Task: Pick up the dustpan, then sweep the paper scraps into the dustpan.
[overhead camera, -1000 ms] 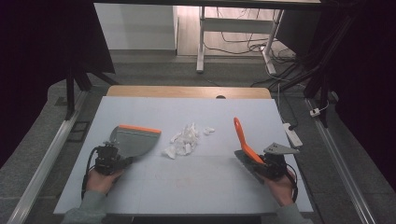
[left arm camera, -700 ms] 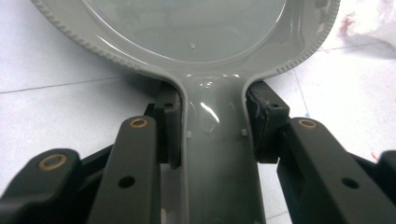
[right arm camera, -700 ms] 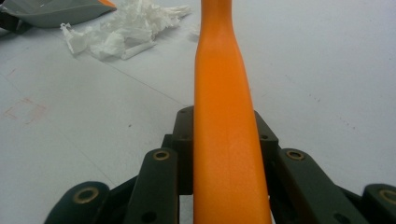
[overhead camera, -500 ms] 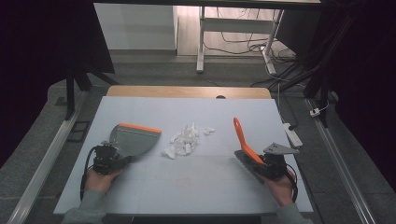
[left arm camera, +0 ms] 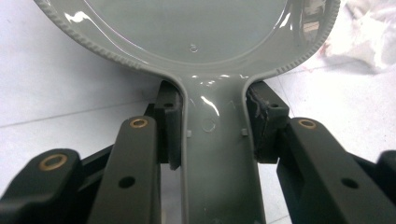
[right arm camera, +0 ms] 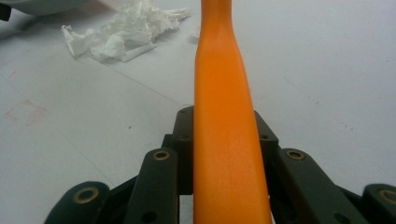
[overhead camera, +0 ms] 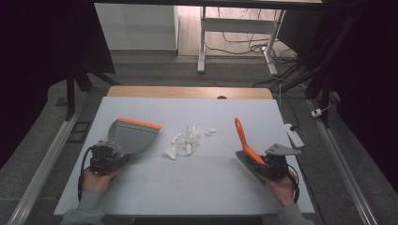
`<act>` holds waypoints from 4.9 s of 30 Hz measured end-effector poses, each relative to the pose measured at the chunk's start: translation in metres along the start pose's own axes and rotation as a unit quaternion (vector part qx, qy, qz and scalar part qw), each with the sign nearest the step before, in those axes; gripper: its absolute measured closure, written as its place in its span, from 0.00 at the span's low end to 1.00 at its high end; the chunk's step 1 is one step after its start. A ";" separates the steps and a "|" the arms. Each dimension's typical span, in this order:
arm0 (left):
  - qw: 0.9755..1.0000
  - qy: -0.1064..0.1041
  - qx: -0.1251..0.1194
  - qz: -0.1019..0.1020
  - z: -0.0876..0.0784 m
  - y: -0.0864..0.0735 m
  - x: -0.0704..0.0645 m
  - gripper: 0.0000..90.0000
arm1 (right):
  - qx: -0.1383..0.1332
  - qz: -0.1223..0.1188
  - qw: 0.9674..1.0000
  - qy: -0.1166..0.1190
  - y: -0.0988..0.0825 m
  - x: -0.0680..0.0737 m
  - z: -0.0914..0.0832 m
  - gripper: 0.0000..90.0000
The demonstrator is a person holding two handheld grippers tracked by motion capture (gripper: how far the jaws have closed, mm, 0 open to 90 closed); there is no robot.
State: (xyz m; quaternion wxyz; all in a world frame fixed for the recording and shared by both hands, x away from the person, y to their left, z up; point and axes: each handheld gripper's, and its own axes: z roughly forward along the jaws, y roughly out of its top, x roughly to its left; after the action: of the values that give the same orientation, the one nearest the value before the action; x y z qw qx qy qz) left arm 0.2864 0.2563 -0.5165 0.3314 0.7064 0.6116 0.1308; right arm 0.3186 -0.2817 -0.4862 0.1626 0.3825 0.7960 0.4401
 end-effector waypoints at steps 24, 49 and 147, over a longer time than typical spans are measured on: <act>0.995 -0.052 -0.068 0.049 -0.022 0.007 0.021 0.68 | -0.018 0.005 1.000 0.012 0.005 0.001 0.000 0.78; 0.972 -0.114 -0.090 0.184 -0.062 0.005 0.025 0.68 | -0.018 -0.005 1.000 0.004 0.008 0.001 0.001 0.78; 0.937 -0.196 0.068 0.280 -0.061 -0.037 0.037 0.68 | -0.049 0.002 0.998 -0.033 0.094 0.005 0.108 0.78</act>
State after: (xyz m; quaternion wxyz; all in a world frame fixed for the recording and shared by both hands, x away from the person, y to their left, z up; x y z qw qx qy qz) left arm 0.2300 0.3114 -0.5023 0.3463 0.8814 0.3194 0.0352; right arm 0.4234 -0.1856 -0.4692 0.2063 0.3899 0.7668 0.4662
